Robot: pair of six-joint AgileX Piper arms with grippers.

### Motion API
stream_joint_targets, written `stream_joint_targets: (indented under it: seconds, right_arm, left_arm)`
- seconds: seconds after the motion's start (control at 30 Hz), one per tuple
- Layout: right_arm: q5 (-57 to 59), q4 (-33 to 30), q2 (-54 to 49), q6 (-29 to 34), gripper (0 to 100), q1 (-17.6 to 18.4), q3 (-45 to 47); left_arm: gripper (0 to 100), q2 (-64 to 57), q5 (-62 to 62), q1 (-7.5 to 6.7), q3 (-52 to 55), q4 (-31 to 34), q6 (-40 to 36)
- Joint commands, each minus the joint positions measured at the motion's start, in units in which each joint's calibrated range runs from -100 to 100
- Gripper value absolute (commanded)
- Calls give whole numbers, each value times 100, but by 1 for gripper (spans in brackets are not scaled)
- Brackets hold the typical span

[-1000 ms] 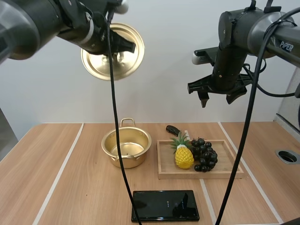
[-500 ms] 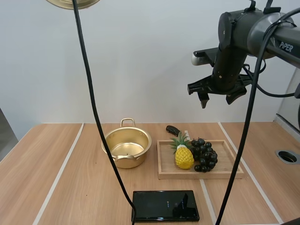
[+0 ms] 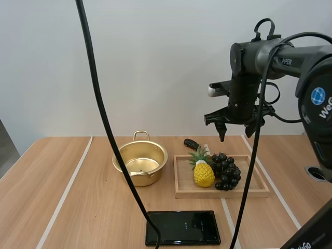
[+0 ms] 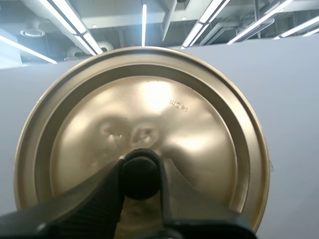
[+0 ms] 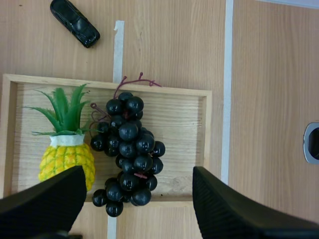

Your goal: Open the pot, put the grape inside, and close it

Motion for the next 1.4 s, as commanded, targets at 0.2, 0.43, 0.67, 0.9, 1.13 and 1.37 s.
stream_joint_targets:
  seconds: [0.2, 0.43, 0.67, 0.9, 1.13, 1.37]
  right_arm:
    - [30, 134, 517, 98, 100, -14, 22]
    - [-10, 342, 1035, 204, 100, -14, 22]
    - [-140, 343, 1569, 204, 100, -14, 22]
    - [-162, 227, 1981, 238, 100, -14, 42]
    - [-387, 216, 2224, 238, 100, -14, 42]
    - [-398, 286, 2499, 238, 100, -14, 116]
  left_arm:
    - [0, -45, 493, 10, -745, -186, -16]
    - [0, -45, 645, 10, -957, -186, -16]
    - [0, -45, 645, 10, -1115, -186, -16]
    - [0, -45, 708, 10, -1116, -186, 9]
    - [0, -45, 768, 10, -1116, -186, 9]
    - [0, -45, 768, 10, -1116, -186, 9]
